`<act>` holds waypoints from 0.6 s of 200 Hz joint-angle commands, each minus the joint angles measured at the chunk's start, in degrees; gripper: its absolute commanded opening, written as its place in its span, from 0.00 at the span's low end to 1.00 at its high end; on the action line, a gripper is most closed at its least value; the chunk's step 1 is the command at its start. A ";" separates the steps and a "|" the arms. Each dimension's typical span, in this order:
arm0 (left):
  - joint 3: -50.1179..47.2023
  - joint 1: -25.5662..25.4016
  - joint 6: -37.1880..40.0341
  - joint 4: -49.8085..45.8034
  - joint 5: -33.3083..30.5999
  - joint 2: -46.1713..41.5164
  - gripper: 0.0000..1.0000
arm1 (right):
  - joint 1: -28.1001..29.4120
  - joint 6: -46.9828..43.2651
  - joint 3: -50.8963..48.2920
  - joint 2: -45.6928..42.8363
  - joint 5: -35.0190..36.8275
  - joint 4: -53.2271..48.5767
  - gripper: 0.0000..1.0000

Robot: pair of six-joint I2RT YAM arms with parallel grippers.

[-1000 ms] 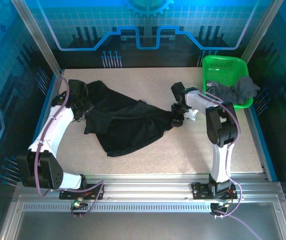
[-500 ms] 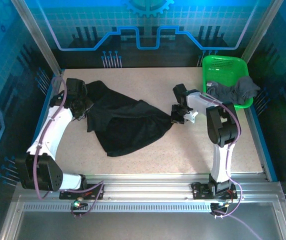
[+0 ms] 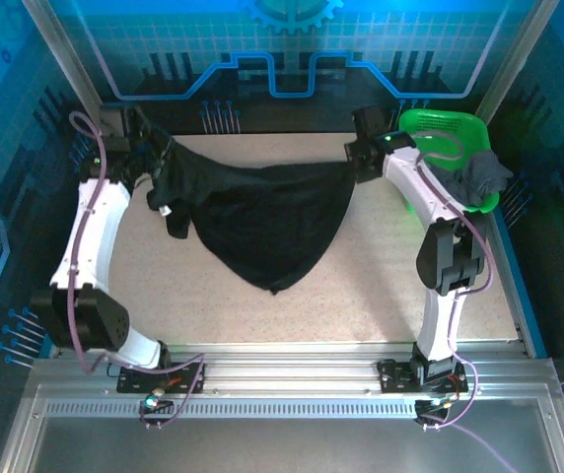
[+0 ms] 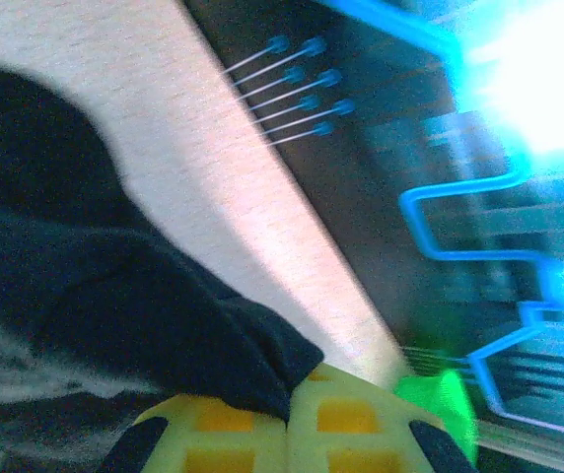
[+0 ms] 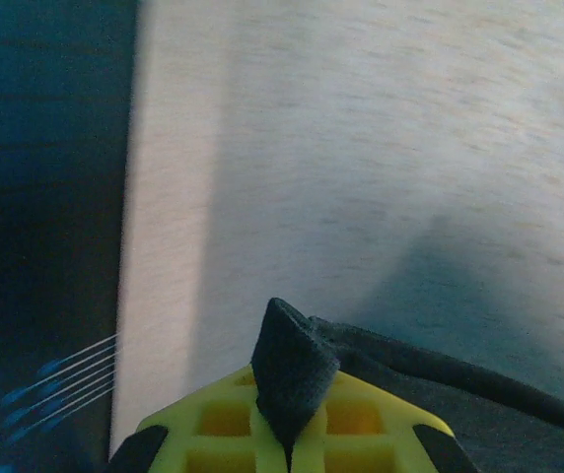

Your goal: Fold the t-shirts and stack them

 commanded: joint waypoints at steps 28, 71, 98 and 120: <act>19.59 5.41 -8.41 14.75 11.01 10.02 0.00 | -3.02 -27.21 14.91 -3.07 -0.47 12.36 0.00; 36.29 9.07 -21.25 30.61 17.73 21.59 0.00 | -8.46 -35.54 30.03 -0.19 -11.87 22.29 0.00; 58.65 9.90 -25.55 29.88 19.40 30.56 0.00 | -12.18 -35.80 40.50 1.66 -16.87 24.16 0.00; 62.43 8.85 -28.23 28.65 25.45 30.68 0.00 | -13.91 -36.89 43.71 0.51 -19.91 18.53 0.00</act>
